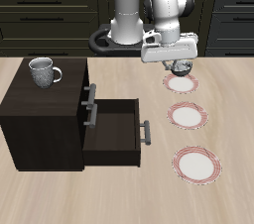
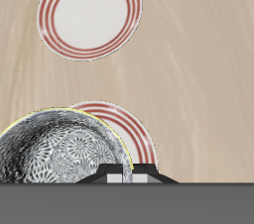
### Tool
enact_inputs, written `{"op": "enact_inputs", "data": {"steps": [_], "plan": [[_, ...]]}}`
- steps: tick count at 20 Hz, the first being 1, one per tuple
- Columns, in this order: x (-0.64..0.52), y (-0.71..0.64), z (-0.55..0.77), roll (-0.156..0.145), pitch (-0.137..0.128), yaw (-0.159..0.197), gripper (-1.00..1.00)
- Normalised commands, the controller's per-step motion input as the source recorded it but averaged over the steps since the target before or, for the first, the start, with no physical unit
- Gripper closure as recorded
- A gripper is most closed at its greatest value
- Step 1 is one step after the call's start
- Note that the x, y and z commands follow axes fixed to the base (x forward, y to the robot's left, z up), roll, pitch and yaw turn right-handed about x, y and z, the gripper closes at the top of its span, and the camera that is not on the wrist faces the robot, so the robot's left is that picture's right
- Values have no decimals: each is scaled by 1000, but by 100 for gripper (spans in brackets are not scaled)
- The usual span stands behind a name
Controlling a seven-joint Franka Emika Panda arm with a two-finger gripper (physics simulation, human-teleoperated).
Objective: Place the bowl on the nearest plate relative to the robot
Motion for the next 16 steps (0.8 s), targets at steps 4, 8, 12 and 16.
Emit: {"op": "enact_inputs", "data": {"steps": [4,8,12,16], "plan": [[121,-53,-260,-18,28,1,100],[-30,27,-388,11,66,-9,100],[-239,175,-288,59,55,3,100],[-179,168,-125,62,35,43,100]]}}
